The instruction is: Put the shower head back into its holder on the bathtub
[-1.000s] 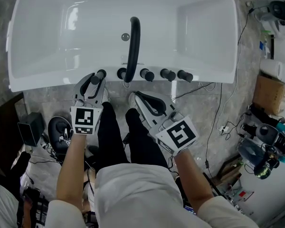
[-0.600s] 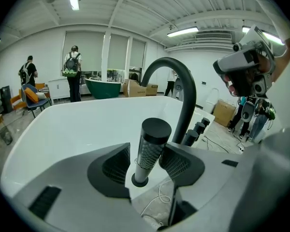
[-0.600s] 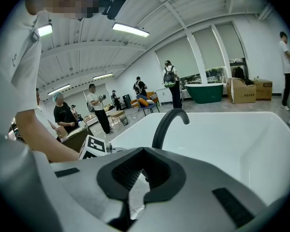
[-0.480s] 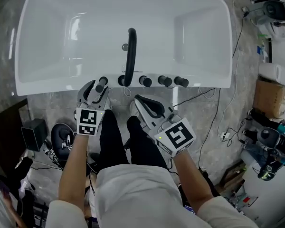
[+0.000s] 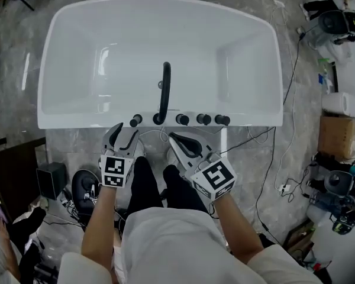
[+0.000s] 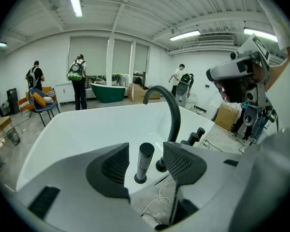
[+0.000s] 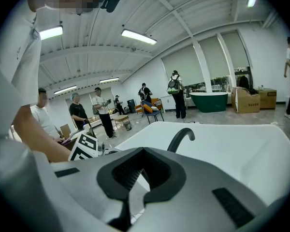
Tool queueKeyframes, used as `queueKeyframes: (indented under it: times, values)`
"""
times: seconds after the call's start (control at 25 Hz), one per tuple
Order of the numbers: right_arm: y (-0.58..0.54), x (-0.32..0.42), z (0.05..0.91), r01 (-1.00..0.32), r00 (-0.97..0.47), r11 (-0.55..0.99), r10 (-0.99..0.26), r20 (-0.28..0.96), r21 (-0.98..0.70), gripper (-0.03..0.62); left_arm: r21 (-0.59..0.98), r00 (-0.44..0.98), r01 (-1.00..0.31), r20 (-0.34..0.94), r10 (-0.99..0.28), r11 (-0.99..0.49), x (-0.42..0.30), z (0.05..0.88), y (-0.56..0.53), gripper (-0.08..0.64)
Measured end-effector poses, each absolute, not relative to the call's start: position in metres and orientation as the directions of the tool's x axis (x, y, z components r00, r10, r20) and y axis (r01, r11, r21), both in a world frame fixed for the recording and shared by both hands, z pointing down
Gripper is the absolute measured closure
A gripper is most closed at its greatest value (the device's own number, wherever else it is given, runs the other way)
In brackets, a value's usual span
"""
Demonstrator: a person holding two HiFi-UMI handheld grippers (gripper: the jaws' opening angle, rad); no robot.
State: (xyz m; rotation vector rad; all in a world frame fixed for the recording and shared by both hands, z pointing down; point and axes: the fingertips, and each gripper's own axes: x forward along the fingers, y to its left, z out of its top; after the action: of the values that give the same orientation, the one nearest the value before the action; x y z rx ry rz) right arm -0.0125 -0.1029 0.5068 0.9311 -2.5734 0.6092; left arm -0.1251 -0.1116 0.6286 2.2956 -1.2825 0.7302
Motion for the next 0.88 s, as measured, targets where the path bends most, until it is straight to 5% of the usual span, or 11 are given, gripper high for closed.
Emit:
queueKeyframes:
  times: [0.24,0.56,0.88]
  values:
    - [-0.094,-0.020,0.480,-0.644,-0.748,0.715,-0.516,0.417,-0.272,0.577,0.089,0.439,-0.873,0.572,-0.693,-0.480,-0.133,0.576,-0.102,0.337]
    - [-0.095,-0.014,0.456,-0.642,-0.754,0.725,-0.538,0.376,-0.250,0.577,0.083,0.409,-0.901,0.495,-0.767,-0.426,-0.146,0.515,-0.103,0.488]
    - [-0.094,-0.010,0.426,-0.627,-0.772,0.740,-0.547,0.324,-0.244,0.577,0.068,0.392,-0.912,0.435,-0.810,-0.404,-0.148,0.462,-0.104,0.549]
